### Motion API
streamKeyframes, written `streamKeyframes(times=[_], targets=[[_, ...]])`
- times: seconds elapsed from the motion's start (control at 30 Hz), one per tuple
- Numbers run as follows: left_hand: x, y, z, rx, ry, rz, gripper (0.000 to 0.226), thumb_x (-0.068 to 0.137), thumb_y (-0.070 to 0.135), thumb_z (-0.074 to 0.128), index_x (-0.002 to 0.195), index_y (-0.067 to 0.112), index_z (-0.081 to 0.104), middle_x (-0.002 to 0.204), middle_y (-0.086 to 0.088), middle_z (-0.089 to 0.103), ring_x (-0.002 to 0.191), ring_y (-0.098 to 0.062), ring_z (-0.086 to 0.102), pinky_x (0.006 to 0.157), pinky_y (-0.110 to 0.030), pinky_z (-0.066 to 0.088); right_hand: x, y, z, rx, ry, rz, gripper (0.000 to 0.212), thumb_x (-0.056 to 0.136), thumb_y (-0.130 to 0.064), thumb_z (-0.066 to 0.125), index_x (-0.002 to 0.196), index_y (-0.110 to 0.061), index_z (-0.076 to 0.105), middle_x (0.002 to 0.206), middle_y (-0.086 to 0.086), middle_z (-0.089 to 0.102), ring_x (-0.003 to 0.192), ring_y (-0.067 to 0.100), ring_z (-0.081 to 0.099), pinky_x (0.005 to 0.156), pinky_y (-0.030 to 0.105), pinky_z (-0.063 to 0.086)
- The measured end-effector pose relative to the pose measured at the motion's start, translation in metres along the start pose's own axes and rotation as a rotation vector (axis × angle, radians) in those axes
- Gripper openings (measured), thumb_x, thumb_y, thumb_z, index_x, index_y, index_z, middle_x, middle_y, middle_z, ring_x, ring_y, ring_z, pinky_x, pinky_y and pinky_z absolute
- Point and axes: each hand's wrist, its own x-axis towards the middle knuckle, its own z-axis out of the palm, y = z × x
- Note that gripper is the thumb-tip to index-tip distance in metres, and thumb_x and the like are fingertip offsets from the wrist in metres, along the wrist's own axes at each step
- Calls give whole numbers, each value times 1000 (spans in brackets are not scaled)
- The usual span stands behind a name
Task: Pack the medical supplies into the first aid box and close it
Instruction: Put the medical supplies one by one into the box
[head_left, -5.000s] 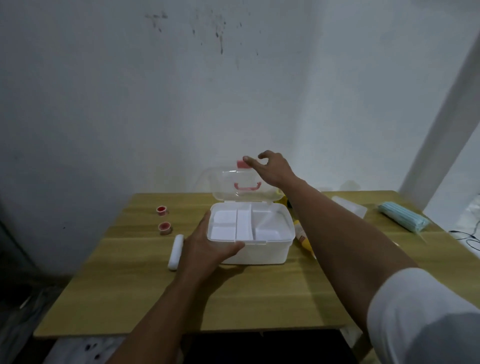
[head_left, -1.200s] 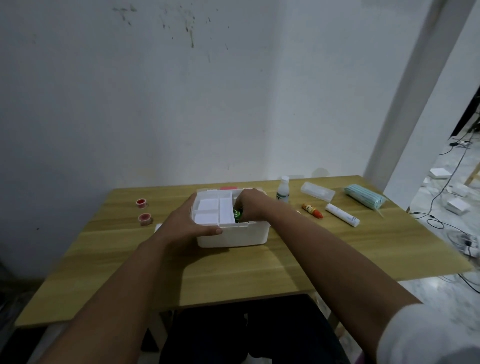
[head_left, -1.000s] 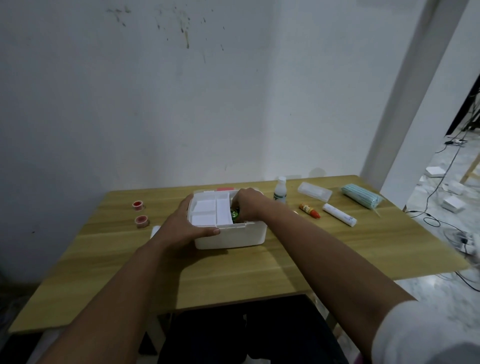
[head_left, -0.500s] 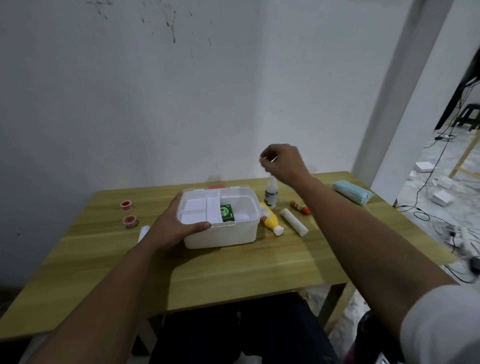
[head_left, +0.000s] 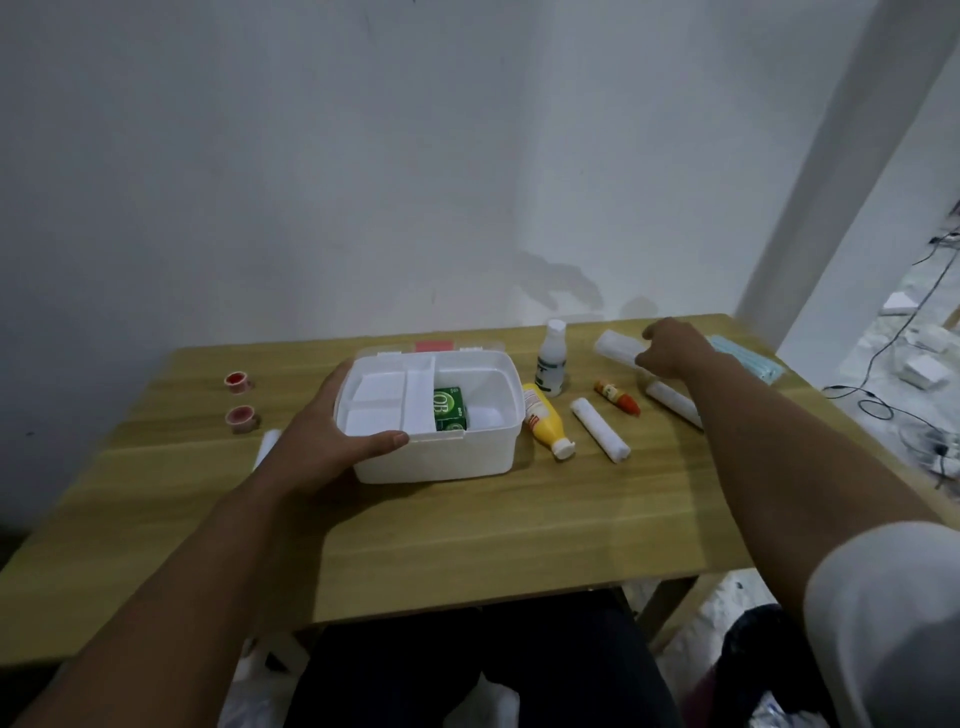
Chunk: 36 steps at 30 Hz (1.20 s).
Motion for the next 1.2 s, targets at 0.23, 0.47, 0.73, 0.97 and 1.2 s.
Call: streamKeyframes(times=[0.23,0.47,0.73,0.97,1.2], targets=[[0,2,2,21,30,-3,107,68,41,87,156,42,26,119,40,40,117,-5,44,72,-14,39,12,2,11,-98,-78,81,57,59,-18,86,110,-8,64,94,9,63,88,28,61,72,34,54],[-3,7,0,-9,-5,21,97,62,48,85,142,52,30,122,40,44,107,13,47,75,-15,42,-7,-3,-9,115,146,36,42,83,-23,75,120,-3,69,121,16,69,111,34,64,88,38,52],[-5,6,-2,-30,-38,-10,115,61,56,87,157,41,26,135,23,47,123,-10,47,79,-21,45,-55,-75,-103,318,224,-283,59,74,-35,88,123,-7,72,124,11,72,113,24,66,96,33,51],[-7,5,-2,-60,-32,-24,112,66,50,91,156,43,26,129,27,47,121,-9,48,81,-23,46,-113,-151,-109,29,-80,-590,49,73,-33,89,118,-19,75,120,-2,72,108,15,64,89,27,47],[-3,0,-3,-33,-37,-2,107,62,56,91,150,50,30,130,36,47,115,2,51,89,-27,49,-120,-181,-55,-168,-112,-604,46,72,-37,88,114,-27,74,120,-5,69,110,18,60,93,41,52]])
